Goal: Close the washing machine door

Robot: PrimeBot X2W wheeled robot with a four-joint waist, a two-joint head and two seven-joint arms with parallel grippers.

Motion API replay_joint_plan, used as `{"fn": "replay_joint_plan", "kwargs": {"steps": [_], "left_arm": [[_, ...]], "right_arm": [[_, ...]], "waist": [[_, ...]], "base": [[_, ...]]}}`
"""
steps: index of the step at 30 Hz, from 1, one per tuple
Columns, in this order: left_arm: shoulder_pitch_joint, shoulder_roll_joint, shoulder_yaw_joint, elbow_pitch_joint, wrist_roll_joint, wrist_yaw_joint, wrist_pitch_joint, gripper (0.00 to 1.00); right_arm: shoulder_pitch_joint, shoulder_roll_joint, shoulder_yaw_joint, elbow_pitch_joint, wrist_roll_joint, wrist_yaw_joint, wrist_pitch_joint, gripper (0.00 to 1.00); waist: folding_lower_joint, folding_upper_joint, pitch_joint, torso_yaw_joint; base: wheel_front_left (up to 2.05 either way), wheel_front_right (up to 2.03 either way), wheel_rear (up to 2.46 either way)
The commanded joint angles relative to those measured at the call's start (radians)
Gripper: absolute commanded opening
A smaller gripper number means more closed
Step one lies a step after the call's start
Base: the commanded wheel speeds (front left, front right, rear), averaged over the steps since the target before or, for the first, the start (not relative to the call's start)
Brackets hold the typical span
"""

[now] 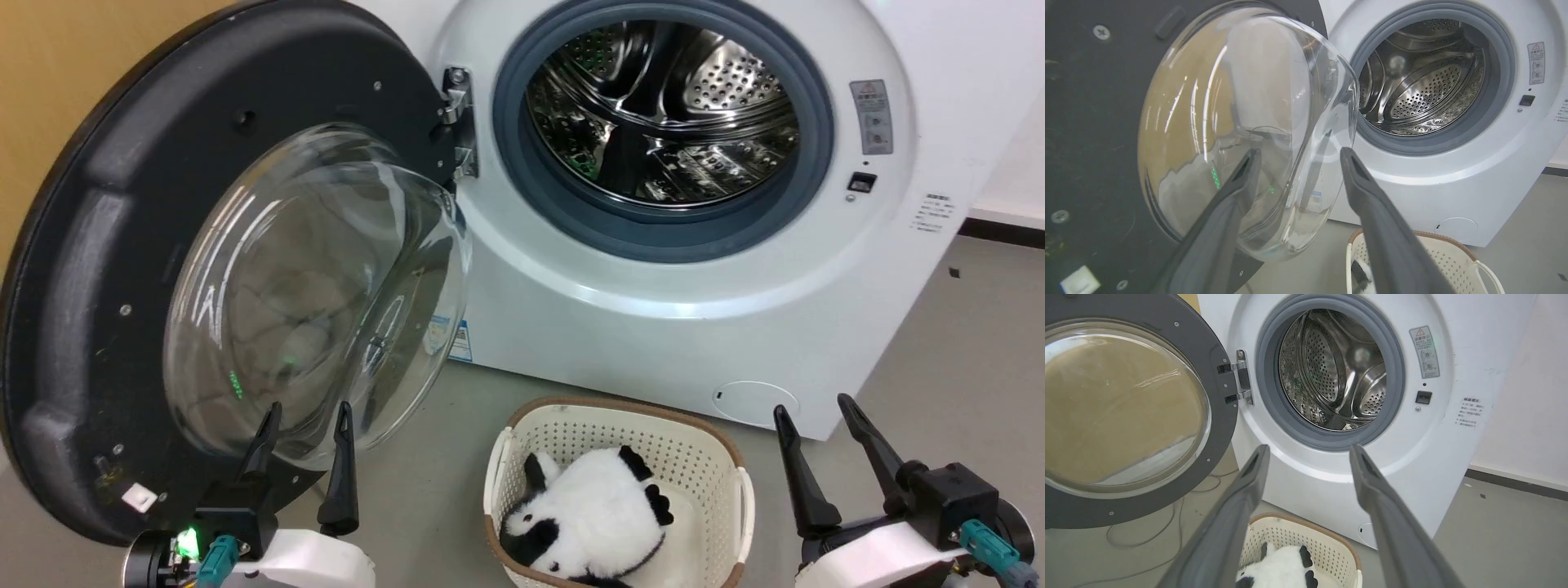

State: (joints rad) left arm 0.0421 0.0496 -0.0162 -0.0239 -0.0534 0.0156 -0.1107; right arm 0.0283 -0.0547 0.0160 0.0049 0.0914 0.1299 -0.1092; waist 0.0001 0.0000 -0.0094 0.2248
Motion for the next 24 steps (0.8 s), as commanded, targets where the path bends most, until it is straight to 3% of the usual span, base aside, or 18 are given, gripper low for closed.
{"fn": "replay_joint_plan", "kwargs": {"steps": [1,24], "left_arm": [[0.012,0.000,0.001,-0.005,-0.005,0.005,-0.009,1.00],[0.041,0.000,0.004,-0.058,-0.040,0.040,-0.066,1.00]], "right_arm": [[0.006,0.002,0.004,0.000,0.009,0.000,-0.011,1.00],[-0.034,-0.016,0.068,0.019,0.059,0.001,-0.067,1.00]], "waist": [[0.0000,0.0000,0.001,0.007],[0.0000,0.0000,0.033,0.136]], "base": [[0.00,0.00,0.00],[0.00,0.00,0.00]]}}
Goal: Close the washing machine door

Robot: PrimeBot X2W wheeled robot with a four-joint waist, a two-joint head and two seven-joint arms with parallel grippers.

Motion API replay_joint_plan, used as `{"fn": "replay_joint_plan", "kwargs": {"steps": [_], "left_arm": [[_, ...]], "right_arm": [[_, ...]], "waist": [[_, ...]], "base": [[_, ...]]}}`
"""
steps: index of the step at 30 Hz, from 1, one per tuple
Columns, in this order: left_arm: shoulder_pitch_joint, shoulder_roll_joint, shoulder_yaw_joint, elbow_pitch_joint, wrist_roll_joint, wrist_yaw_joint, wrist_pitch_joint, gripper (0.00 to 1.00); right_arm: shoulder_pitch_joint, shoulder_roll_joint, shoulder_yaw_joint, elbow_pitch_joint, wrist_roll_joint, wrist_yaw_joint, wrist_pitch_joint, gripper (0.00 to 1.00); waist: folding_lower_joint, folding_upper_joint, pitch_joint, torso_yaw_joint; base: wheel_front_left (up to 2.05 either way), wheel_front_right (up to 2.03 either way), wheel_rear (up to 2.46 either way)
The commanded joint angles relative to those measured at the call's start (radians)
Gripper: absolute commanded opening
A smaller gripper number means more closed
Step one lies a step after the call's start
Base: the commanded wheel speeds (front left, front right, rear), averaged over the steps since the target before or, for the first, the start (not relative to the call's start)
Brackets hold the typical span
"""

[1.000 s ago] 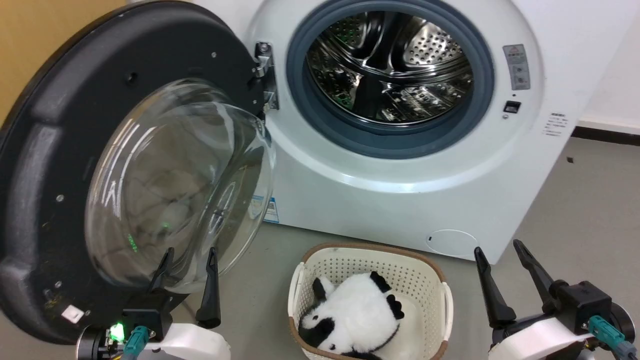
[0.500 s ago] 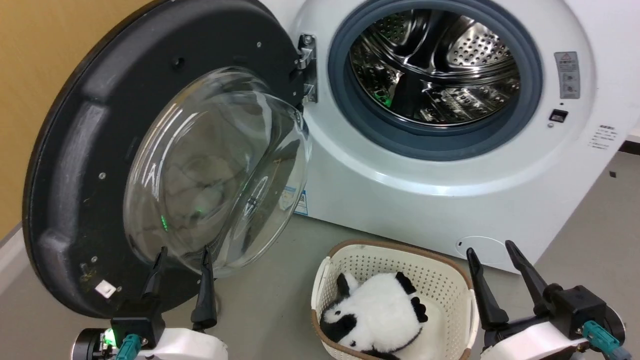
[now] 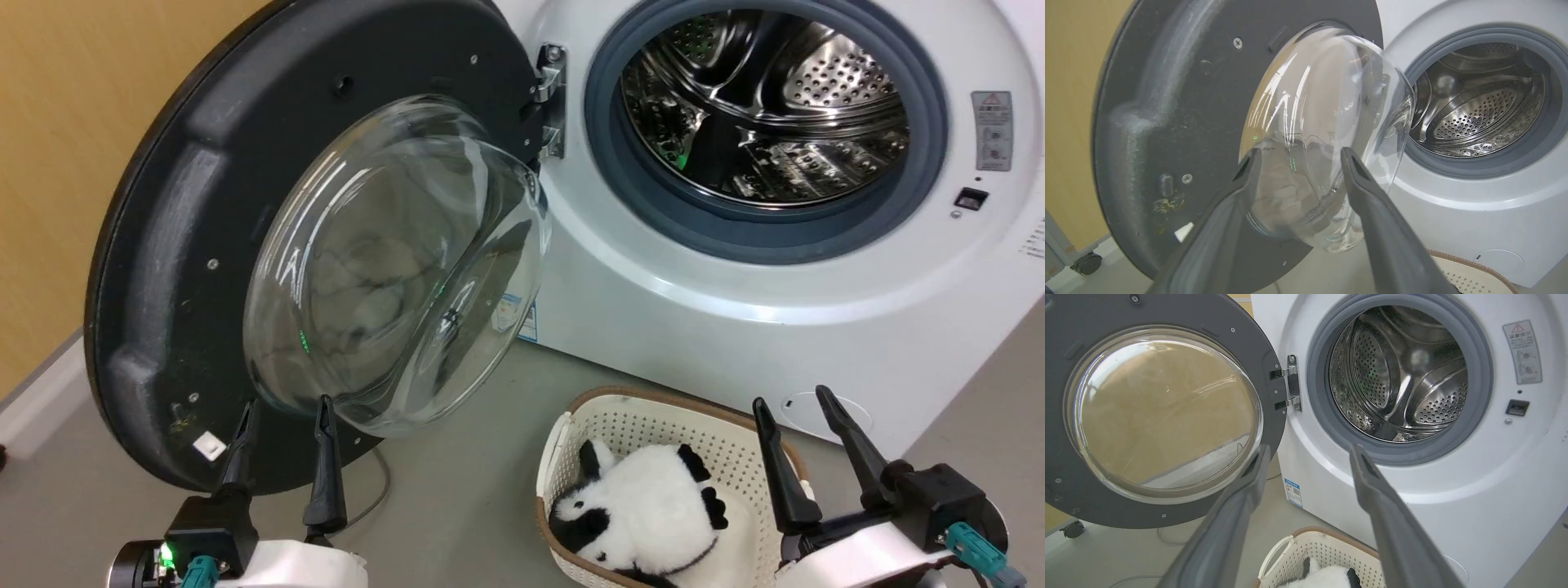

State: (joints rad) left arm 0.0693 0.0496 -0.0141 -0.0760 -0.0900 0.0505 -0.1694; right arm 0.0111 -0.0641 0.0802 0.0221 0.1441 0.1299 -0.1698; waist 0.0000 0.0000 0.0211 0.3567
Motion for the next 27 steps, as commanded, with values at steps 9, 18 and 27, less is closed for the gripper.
{"fn": "replay_joint_plan", "kwargs": {"steps": [9,18,27], "left_arm": [[0.024,0.001,0.000,-0.023,-0.012,0.017,-0.026,1.00],[0.037,0.001,0.006,-0.035,-0.019,0.020,-0.045,1.00],[0.051,0.001,0.013,-0.045,-0.022,0.018,-0.064,1.00]], "right_arm": [[-0.030,-0.012,0.023,0.010,0.027,0.001,-0.026,1.00],[-0.036,-0.018,0.040,0.017,0.046,0.001,-0.044,1.00],[-0.039,-0.017,0.054,0.019,0.062,0.001,-0.063,1.00]], "waist": [[0.0000,0.0000,0.012,0.045],[0.0000,0.0000,0.010,0.084],[0.0000,0.0000,0.007,0.121]], "base": [[0.00,0.00,0.00],[0.00,0.00,0.00],[0.00,0.00,0.00]]}}
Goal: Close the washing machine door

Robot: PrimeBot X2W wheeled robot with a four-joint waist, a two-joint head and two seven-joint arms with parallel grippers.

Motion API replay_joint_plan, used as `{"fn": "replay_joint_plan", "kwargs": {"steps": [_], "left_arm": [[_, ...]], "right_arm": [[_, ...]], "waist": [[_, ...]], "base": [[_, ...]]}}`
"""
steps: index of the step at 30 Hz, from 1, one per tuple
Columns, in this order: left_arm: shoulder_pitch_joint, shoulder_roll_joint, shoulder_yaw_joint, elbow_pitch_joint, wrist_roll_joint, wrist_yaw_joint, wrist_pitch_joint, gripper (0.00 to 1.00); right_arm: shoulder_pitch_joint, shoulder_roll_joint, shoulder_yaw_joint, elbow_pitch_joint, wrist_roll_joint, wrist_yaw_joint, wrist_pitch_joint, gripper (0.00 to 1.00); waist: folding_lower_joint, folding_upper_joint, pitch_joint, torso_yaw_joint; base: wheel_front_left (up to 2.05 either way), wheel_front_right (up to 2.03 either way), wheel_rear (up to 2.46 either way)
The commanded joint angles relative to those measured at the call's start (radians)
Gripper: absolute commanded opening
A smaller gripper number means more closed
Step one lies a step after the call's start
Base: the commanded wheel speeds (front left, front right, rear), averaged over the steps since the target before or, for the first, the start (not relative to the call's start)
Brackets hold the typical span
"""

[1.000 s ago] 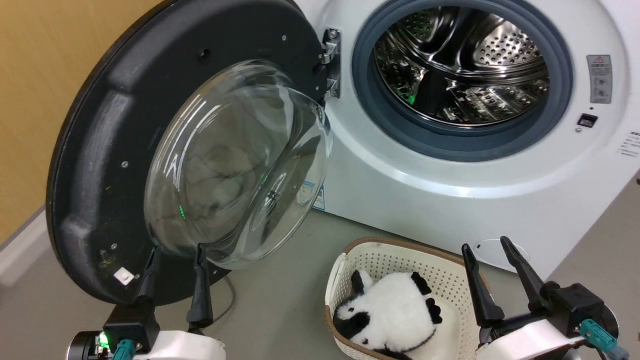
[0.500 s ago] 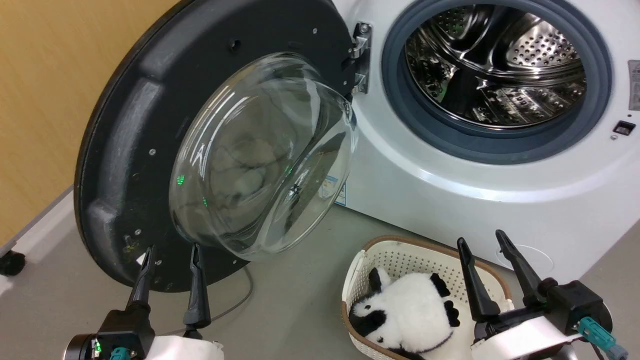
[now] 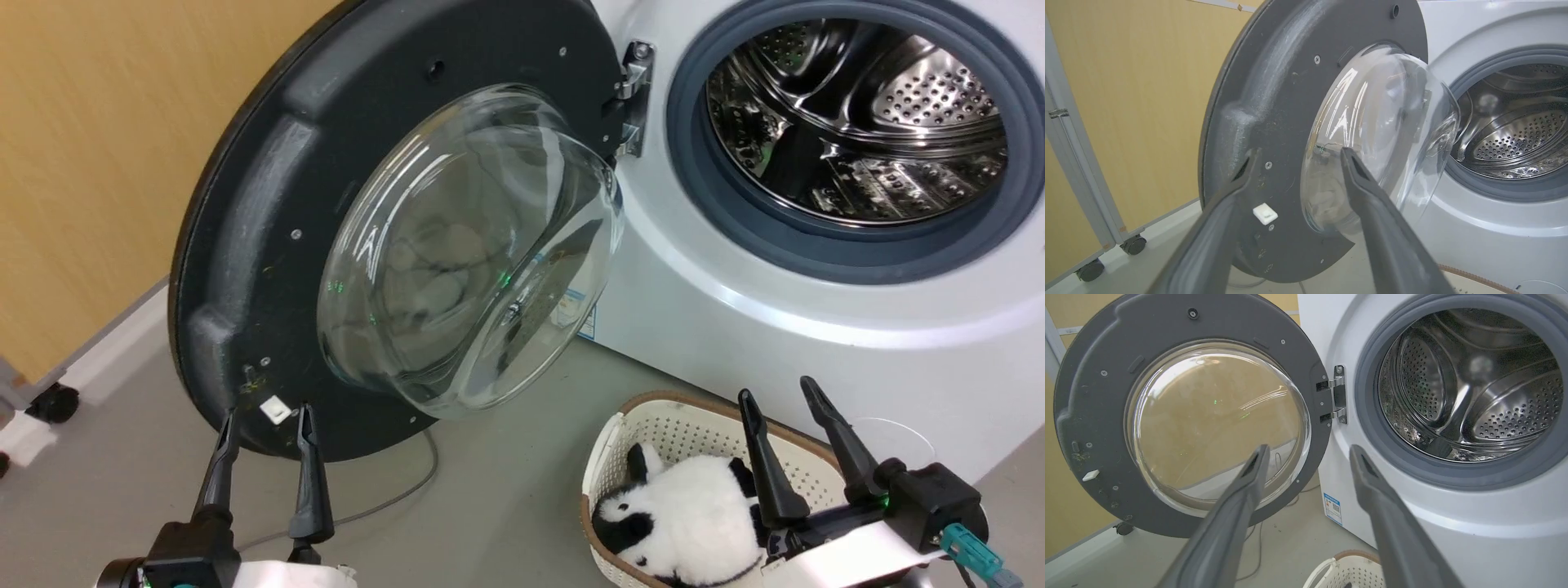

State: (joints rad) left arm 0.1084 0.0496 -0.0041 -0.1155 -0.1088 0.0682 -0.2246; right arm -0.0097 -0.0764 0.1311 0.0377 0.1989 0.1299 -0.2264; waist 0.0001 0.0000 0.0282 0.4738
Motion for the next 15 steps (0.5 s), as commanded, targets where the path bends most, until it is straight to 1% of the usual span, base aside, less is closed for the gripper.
{"fn": "replay_joint_plan", "kwargs": {"steps": [1,10,15], "left_arm": [[0.013,0.001,0.005,-0.007,-0.003,0.000,-0.010,1.00],[0.023,0.001,0.018,-0.020,-0.009,-0.002,-0.027,1.00],[0.029,0.001,0.018,-0.028,-0.012,0.004,-0.037,1.00]], "right_arm": [[-0.018,-0.005,0.005,0.004,0.010,0.001,-0.009,1.00],[-0.021,-0.008,0.015,0.009,0.024,0.001,-0.025,1.00],[-0.023,-0.009,0.018,0.012,0.031,0.001,-0.035,1.00]], "waist": [[-0.0001,0.0000,0.000,0.008],[-0.0001,0.0000,0.003,0.043],[-0.0001,0.0000,0.006,0.064]], "base": [[0.00,0.00,0.00],[0.00,0.00,0.00],[0.00,0.00,0.00]]}}
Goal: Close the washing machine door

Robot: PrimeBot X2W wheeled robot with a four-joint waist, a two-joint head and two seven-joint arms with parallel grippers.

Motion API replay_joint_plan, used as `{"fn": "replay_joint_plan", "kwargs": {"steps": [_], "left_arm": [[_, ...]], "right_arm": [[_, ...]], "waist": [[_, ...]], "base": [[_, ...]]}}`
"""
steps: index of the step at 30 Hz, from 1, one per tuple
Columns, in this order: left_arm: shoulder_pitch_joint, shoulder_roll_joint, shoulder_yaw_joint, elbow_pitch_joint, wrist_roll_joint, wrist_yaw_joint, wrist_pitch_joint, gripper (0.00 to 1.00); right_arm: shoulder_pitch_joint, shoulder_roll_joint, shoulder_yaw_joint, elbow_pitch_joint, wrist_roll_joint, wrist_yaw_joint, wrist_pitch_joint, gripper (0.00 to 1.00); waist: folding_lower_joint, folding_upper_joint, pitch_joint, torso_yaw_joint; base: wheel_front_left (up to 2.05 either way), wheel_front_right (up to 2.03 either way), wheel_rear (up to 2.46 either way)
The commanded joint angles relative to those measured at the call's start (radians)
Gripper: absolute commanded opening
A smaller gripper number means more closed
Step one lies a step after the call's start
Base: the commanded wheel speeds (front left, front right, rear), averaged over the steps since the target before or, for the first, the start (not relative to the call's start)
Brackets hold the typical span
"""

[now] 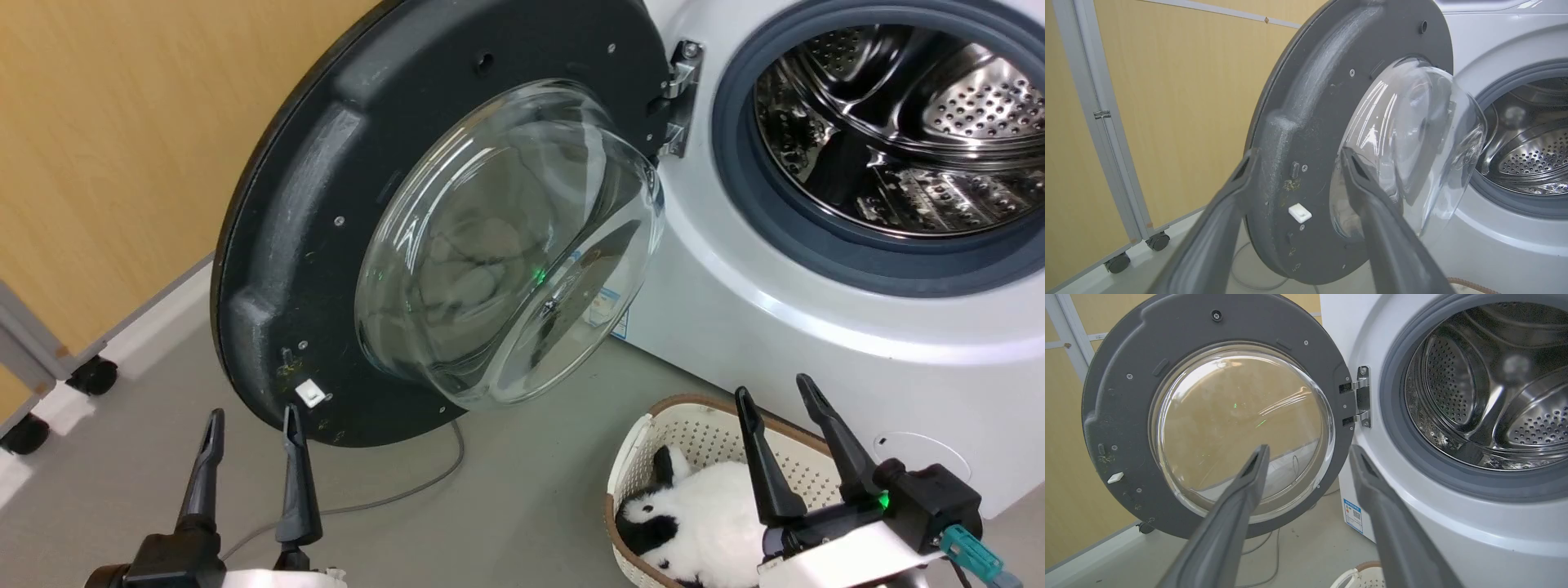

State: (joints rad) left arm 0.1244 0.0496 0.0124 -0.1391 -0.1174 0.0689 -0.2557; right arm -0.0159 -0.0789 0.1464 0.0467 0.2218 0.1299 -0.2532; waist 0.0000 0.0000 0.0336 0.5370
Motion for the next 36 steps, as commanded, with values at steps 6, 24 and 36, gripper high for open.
{"fn": "replay_joint_plan", "kwargs": {"steps": [6,24,36], "left_arm": [[0.009,0.001,-0.005,-0.015,-0.002,0.003,-0.006,0.48],[-0.153,0.084,0.238,-0.132,-0.047,-0.150,-0.006,0.00],[-0.470,0.340,0.310,0.326,-0.448,-0.199,0.143,0.00]], "right_arm": [[-0.016,-0.007,-0.003,0.000,0.004,0.001,-0.009,1.00],[0.009,-0.013,-0.033,-0.038,-0.013,0.001,-0.009,1.00],[0.018,-0.020,-0.047,-0.077,-0.022,0.001,-0.009,1.00]], "waist": [[0.0000,0.0000,0.004,0.001],[0.0000,0.0000,0.026,-0.004],[0.0000,0.0000,0.069,-0.038]], "base": [[0.00,0.00,0.00],[0.00,0.00,0.00],[0.00,0.00,0.00]]}}
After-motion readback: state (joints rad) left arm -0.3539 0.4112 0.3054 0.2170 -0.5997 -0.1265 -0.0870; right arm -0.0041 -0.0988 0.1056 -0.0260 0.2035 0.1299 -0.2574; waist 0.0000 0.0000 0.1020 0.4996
